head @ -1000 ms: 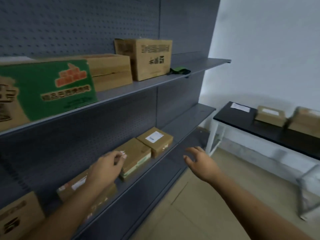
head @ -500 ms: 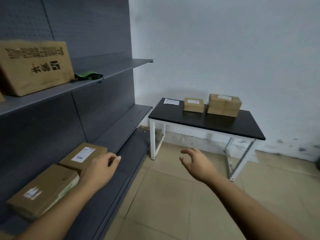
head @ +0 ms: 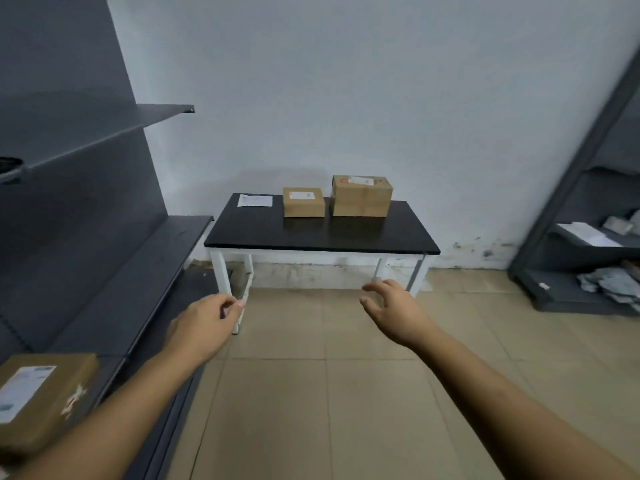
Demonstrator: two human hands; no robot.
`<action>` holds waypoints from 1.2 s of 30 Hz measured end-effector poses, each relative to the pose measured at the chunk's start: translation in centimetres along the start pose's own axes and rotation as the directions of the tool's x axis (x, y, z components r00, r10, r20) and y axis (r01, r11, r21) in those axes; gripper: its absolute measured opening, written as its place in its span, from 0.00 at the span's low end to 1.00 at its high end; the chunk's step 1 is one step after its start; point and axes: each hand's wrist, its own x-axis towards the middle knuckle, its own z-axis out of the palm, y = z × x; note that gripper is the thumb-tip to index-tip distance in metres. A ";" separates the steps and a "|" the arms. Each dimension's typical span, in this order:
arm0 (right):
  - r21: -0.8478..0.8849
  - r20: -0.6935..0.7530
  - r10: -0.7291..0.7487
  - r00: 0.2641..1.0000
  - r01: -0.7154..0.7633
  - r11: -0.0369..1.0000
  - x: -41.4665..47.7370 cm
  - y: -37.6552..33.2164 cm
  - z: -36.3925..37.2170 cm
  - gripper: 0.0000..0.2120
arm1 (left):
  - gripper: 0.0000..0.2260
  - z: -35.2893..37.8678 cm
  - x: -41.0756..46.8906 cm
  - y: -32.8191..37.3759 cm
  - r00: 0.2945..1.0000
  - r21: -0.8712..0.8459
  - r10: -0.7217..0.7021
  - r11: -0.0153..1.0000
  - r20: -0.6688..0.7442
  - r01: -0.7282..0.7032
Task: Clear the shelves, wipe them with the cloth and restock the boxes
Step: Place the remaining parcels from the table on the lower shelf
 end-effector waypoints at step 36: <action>-0.001 -0.089 0.236 0.968 -0.238 0.971 36.4 19.6 -6.1 0.20 | 0.13 14.5 41.1 15.4 0.985 -0.047 0.146 0.989 0.092 -0.143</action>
